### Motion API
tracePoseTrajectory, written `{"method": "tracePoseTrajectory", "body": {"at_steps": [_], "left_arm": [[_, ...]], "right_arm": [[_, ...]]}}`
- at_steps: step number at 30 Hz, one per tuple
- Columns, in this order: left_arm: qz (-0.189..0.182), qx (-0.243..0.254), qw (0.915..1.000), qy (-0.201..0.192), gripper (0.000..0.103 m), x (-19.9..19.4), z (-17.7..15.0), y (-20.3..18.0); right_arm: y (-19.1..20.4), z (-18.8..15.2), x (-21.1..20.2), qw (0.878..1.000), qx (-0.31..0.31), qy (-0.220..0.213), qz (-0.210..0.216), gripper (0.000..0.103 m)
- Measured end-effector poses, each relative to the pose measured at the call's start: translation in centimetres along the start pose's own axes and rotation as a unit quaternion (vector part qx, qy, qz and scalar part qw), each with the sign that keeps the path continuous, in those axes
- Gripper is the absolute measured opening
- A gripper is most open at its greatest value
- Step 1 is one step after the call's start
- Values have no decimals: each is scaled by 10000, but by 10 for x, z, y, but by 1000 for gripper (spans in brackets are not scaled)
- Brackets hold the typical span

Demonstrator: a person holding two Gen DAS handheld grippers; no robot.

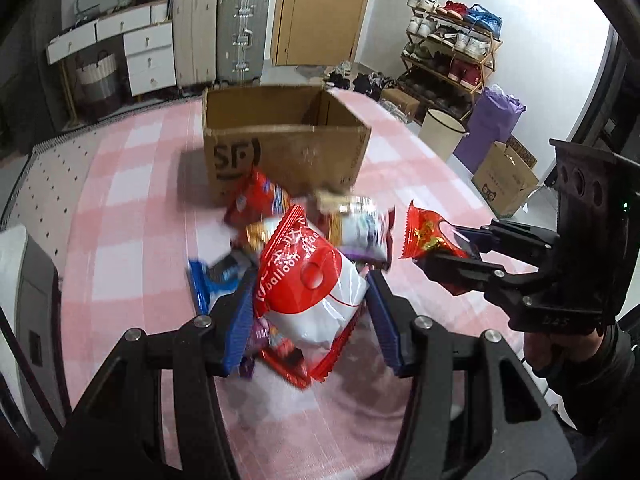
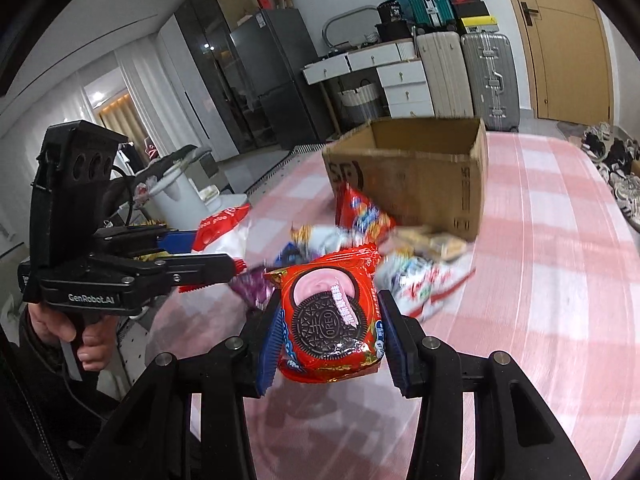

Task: Organize snacks
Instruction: 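Carry the balloon bag in the left gripper and the Oreo pack in the right gripper over the box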

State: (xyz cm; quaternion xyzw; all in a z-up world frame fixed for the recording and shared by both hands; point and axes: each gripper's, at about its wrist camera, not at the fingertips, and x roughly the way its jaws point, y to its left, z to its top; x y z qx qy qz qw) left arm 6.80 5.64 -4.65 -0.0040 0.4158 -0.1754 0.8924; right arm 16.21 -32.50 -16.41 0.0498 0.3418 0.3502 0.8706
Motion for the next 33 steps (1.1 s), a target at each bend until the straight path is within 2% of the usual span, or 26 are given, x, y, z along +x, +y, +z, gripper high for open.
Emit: {"method": "tracePoseTrajectory", "body": {"at_steps": [5, 10, 19, 29, 33], "left_arm": [[-45, 55, 10000, -50, 51, 4, 37, 4], [78, 50, 9998, -179, 51, 7, 78, 9], [105, 33, 9995, -310, 51, 29, 156, 22], [142, -196, 9996, -140, 51, 92, 241, 57], [107, -261, 9996, 3, 51, 125, 260, 67]], "right_arm": [[-4, 33, -2, 9998, -119, -135, -57, 45], [-10, 71, 1, 9995, -226, -212, -109, 45], [-34, 142, 22, 9995, -124, -253, -153, 45], [-64, 199, 51, 9992, 50, -220, -338, 45], [-81, 214, 76, 9990, 214, -99, -378, 45]]}}
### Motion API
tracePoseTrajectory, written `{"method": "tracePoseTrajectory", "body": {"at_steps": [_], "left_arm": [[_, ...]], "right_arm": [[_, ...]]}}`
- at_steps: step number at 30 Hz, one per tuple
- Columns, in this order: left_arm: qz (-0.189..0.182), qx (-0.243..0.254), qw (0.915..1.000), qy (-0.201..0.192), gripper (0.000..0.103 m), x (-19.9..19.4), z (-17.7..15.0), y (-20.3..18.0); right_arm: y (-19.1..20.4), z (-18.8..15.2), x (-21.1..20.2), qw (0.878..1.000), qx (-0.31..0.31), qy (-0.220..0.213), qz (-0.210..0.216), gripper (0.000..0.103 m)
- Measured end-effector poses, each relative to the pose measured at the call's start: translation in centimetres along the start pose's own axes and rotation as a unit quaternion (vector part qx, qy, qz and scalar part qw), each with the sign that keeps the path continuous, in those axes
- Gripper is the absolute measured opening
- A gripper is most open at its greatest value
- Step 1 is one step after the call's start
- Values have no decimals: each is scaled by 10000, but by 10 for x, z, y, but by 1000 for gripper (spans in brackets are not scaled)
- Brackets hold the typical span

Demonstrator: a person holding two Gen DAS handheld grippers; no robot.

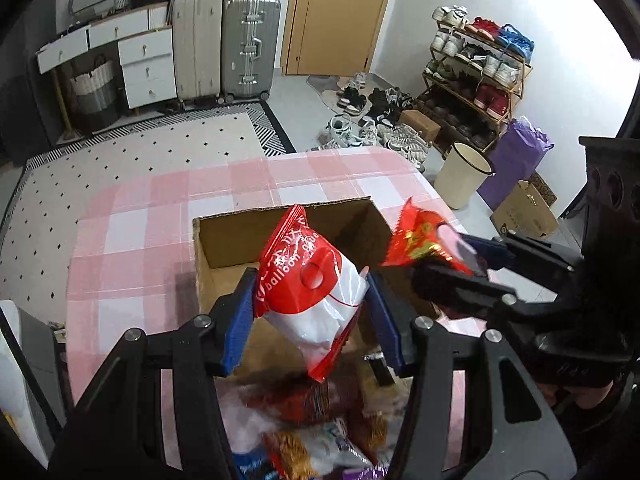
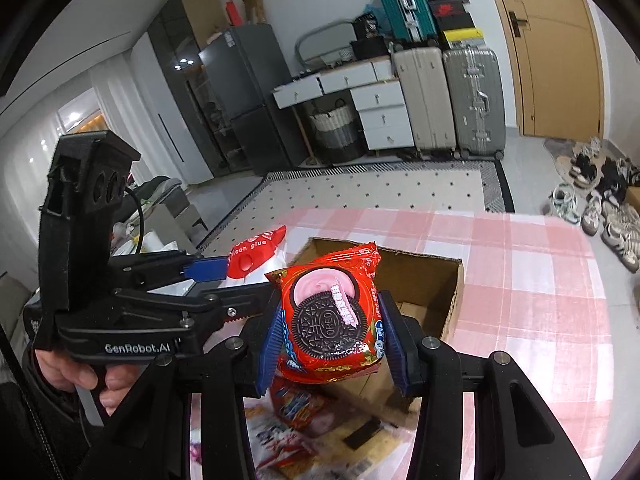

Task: Organize snacks
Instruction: 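Carry the balloon bag in the left gripper and the Oreo pack in the right gripper over the box, then open both grippers to drop the two snacks into the box, then withdraw both tools from the box back toward the snack pile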

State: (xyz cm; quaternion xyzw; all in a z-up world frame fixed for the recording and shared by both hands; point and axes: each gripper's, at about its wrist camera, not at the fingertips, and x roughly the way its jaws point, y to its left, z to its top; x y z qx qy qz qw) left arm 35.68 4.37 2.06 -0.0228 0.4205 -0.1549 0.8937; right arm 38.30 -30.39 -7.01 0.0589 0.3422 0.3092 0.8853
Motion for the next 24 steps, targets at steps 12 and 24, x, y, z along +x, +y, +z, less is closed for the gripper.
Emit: {"method": "tracePoseTrajectory", "body": {"at_steps": [12, 24], "left_arm": [[36, -169, 9995, 268, 51, 66, -7, 10], [338, -532, 9978, 218, 81, 65, -23, 22]], "right_arm": [[-27, -8, 60, 9985, 258, 317, -353, 45], [-35, -14, 49, 9983, 327, -10, -490, 62]]}}
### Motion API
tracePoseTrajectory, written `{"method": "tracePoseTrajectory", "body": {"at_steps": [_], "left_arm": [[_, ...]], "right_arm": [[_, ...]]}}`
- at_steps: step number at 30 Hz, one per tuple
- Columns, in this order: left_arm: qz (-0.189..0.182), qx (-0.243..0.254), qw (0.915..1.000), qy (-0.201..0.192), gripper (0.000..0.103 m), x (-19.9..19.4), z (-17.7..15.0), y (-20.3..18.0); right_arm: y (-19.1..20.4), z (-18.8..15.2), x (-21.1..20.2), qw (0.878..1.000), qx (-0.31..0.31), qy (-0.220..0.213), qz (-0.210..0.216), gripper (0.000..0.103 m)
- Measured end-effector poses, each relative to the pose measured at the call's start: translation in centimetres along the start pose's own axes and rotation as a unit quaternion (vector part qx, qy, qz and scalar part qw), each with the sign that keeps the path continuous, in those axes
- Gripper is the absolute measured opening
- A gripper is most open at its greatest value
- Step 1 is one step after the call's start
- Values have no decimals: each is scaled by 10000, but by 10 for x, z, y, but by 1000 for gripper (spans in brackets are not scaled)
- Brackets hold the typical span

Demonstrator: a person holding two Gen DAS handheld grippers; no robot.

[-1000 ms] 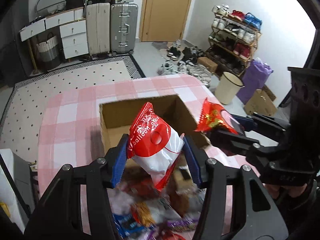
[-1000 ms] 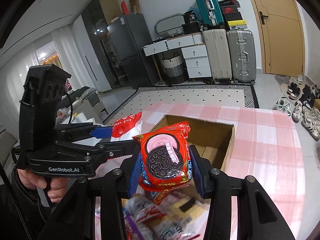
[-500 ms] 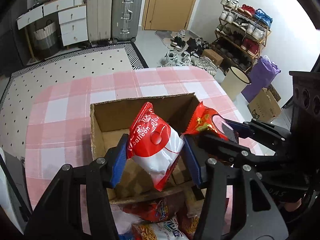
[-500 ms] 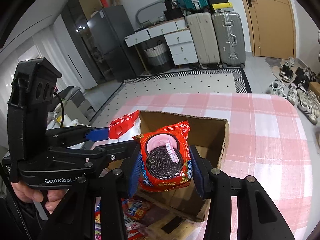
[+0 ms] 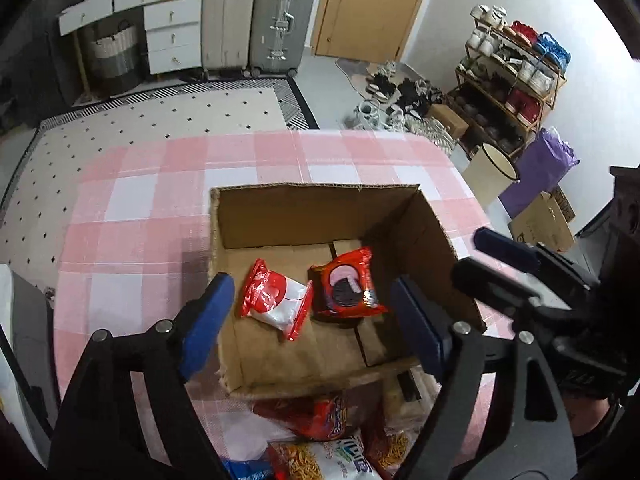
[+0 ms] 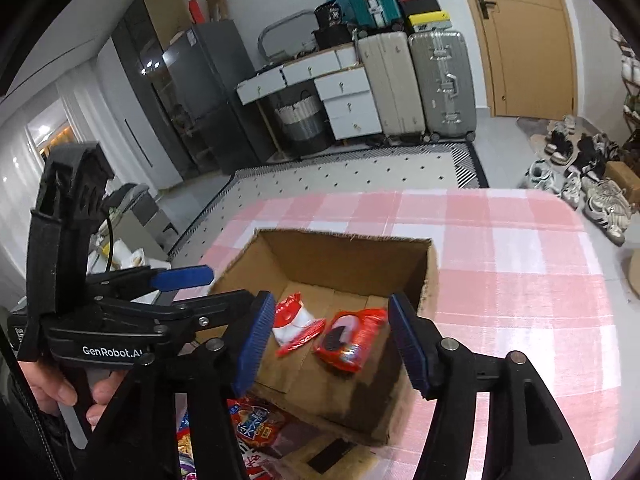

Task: Organize snacks
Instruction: 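Withdraw both tools from the box back toward the snack pile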

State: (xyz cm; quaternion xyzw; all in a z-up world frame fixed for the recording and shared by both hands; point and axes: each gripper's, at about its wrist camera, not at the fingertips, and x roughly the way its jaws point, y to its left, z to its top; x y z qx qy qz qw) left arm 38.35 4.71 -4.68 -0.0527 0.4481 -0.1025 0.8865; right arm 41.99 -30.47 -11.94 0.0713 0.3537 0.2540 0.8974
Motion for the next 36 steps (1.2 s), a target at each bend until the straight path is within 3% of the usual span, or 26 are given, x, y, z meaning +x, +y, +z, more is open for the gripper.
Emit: {"method": "tracePoseTrajectory", "body": {"at_steps": [5, 18, 21, 26, 36], "left_arm": [[69, -7, 9998, -204, 81, -26, -12, -2], [568, -33, 9955, -753, 86, -99, -44, -19], [741, 45, 9932, -900, 87, -121, -58, -25], [788, 104, 9902, -1145, 100, -152, -86, -33], [890, 56, 9853, -1456, 102, -202, -138, -34]], "right_arm": [[4, 2, -32, 9995, -92, -302, -90, 70], [31, -17, -106, 9965, -312, -774, -45, 78], [37, -25, -119, 9958, -376, -839, 7, 84], [53, -43, -140, 9939, -506, -981, -2, 91], [73, -79, -161, 9938, -544, -967, 1, 101]]}}
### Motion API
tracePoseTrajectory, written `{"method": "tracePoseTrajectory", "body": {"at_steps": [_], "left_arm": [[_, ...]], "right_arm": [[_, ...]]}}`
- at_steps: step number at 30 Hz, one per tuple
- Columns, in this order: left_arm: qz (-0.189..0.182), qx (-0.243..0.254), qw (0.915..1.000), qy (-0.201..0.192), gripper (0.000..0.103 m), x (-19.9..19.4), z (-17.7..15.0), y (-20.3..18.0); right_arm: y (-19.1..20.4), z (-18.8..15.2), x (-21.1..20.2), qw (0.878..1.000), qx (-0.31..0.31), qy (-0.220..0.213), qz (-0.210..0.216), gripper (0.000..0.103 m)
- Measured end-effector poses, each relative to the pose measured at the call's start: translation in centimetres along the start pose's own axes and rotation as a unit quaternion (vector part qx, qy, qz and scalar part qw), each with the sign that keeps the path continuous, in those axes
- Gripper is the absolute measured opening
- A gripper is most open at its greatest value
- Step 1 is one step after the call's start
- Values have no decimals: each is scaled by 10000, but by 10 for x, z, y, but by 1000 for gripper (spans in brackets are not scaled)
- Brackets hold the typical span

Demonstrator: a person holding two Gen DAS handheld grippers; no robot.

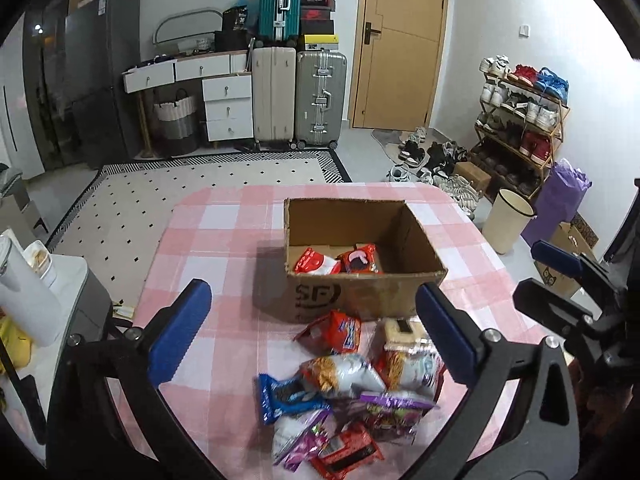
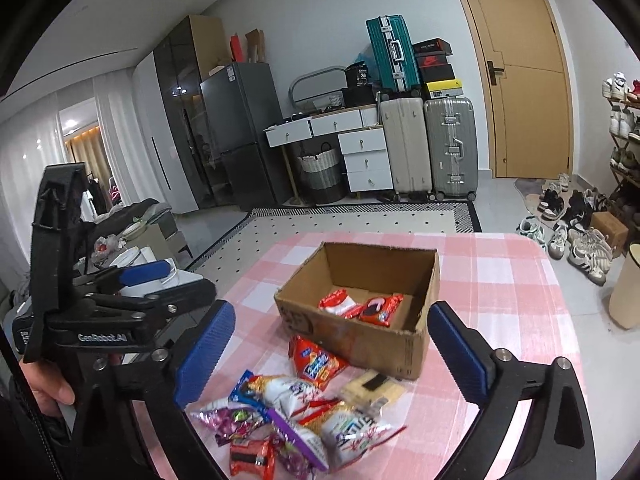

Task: Organize snacks
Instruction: 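Withdraw both tools from the box back toward the snack pile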

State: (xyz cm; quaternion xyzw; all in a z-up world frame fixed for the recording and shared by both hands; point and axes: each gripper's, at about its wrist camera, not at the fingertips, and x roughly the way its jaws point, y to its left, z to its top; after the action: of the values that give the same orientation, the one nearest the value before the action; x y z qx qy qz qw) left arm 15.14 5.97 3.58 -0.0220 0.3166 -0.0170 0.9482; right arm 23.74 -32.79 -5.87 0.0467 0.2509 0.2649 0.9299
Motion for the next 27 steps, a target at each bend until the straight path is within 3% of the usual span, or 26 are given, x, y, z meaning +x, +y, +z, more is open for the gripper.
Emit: {"method": "tracePoseTrajectory", "body": {"at_steps": [7, 15, 27], "left_arm": [[-31, 55, 9999, -155, 102, -23, -26, 7], [-306, 41, 9993, -207, 102, -38, -56, 6], [-378, -62, 9993, -18, 102, -29, -99, 15]], "right_arm": [[-1, -24, -14, 9999, -20, 88, -44, 102], [-3, -55, -23, 9997, 29, 258, -41, 102], [0, -109, 7, 9946, 117, 1005, 230, 102]]}}
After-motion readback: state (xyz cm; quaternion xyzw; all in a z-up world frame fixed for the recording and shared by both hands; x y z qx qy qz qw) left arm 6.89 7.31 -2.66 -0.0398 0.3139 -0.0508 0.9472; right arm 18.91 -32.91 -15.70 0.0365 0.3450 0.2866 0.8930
